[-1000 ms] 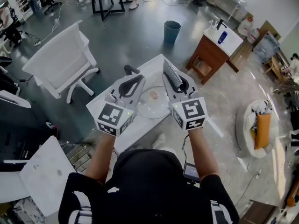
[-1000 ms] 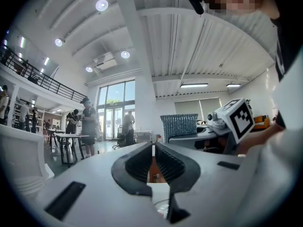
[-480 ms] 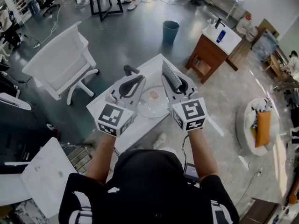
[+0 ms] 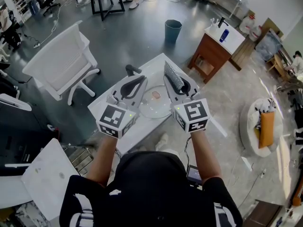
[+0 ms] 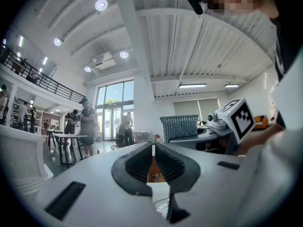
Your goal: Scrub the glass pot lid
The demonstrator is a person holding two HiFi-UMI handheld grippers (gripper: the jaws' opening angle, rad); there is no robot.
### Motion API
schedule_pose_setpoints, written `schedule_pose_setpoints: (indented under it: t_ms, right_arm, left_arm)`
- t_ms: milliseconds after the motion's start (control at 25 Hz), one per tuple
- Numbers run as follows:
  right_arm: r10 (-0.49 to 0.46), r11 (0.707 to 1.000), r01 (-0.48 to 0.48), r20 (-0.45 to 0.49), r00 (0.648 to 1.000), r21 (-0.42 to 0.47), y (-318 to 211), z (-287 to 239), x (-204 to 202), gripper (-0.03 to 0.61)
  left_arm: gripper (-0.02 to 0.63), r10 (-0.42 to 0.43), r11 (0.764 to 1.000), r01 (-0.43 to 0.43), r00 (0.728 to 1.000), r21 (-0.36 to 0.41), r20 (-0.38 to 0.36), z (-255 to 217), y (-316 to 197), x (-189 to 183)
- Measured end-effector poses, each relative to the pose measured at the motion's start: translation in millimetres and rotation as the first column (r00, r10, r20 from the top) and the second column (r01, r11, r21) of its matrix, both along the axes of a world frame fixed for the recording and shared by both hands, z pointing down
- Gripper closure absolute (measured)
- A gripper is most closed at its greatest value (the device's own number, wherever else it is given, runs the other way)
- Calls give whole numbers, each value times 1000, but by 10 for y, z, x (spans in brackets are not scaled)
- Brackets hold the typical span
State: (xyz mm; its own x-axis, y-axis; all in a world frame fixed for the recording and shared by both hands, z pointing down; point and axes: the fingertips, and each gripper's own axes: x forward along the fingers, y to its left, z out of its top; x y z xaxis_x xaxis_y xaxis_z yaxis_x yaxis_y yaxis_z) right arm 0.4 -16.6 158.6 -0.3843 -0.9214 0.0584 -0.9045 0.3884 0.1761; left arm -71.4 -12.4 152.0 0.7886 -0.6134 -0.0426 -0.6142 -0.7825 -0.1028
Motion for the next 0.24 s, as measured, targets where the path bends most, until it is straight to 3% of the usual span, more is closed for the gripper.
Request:
schedule_pose_setpoints:
  t_ms: [240]
  right_arm:
    - [-1,1000,1,-7,1000,-2,9,3,-8,508]
  left_arm:
    - [595,-1,1000,1,1000,-4,2,10,7,5]
